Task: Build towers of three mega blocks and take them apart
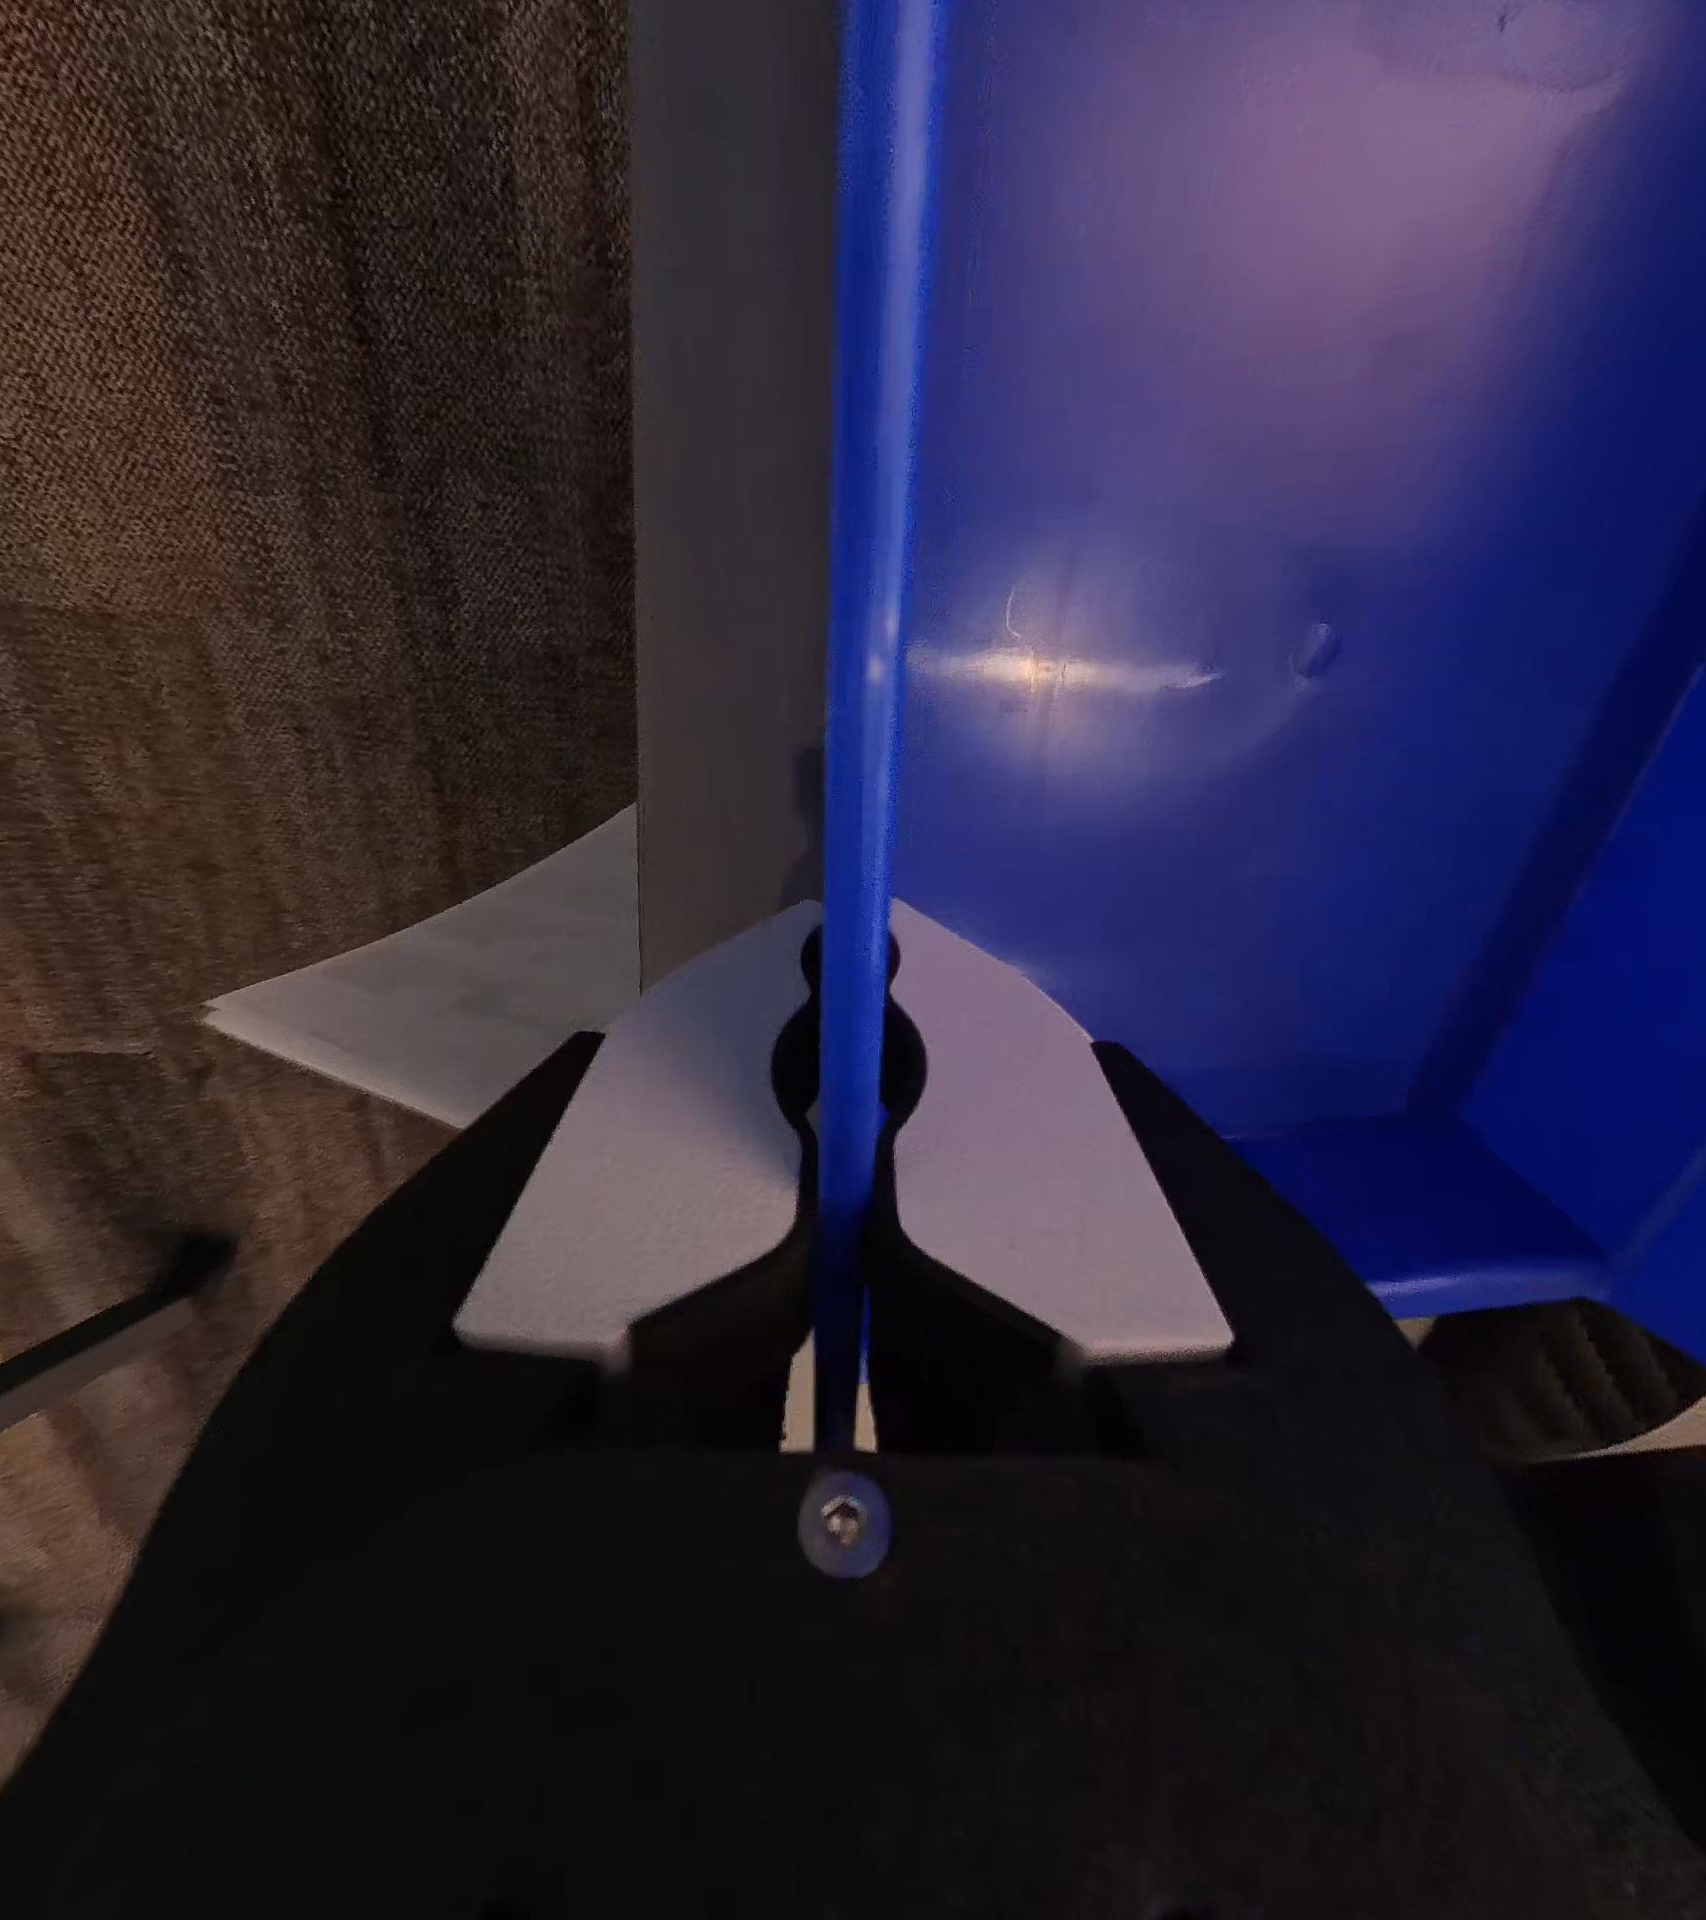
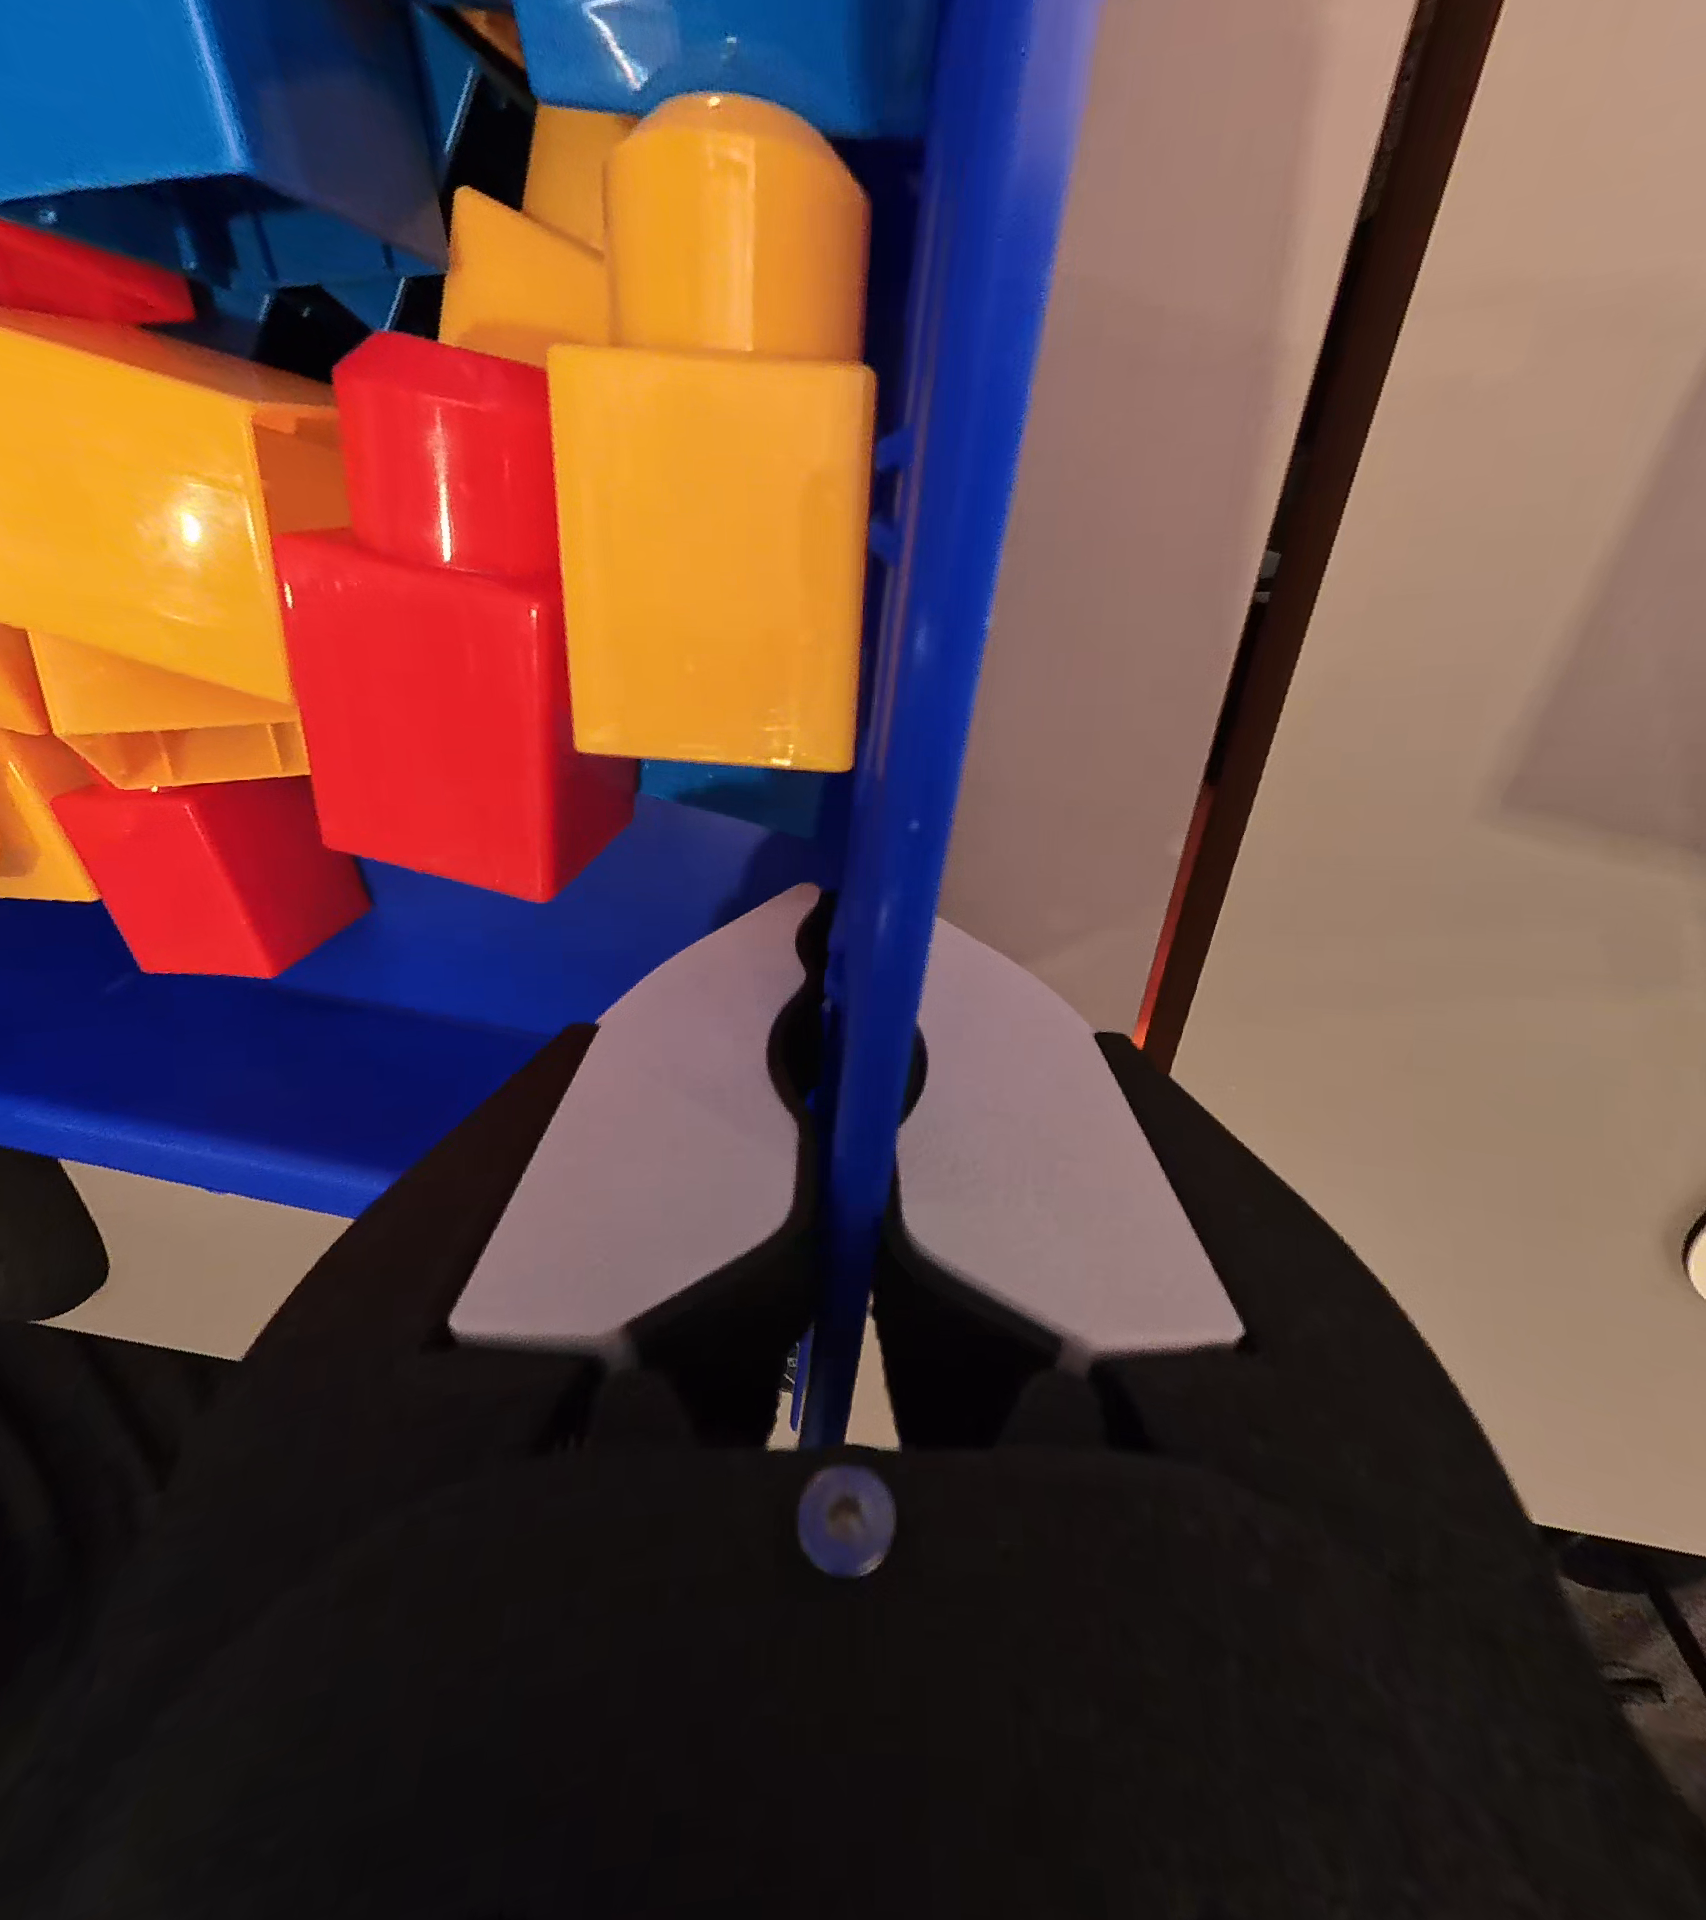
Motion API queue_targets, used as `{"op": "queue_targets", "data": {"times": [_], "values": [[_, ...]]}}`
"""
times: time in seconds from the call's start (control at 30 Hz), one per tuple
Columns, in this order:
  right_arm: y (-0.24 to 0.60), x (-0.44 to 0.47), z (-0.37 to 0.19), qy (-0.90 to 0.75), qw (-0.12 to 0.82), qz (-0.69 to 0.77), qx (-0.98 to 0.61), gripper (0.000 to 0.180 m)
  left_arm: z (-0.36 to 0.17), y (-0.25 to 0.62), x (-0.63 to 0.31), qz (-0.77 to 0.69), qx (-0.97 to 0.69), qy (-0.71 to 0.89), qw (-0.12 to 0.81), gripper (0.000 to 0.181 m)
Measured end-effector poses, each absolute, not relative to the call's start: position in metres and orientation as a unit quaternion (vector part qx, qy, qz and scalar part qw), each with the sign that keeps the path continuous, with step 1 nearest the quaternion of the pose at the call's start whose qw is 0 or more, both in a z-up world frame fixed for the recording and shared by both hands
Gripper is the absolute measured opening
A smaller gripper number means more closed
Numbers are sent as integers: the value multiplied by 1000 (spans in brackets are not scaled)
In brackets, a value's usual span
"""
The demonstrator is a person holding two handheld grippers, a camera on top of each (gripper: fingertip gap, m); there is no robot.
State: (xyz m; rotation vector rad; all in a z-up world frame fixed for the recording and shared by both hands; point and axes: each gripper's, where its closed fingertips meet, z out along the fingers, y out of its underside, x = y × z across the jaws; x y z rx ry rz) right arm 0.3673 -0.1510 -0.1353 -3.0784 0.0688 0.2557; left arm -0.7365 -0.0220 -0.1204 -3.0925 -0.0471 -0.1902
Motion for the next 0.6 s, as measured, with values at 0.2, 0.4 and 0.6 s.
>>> {"op": "queue_targets", "data": {"times": [0.2,0.4,0.6], "values": [[-150,368,-135,35,28,83,-996,3,-120,-6,-692,-61,-998,9,5,3],[-150,368,-135,45,33,84,-995,3,-122,14,-606,-63,-997,48,8,3],[-150,368,-132,43,37,81,-995,3,-124,10,-511,-70,-996,59,10,3]]}}
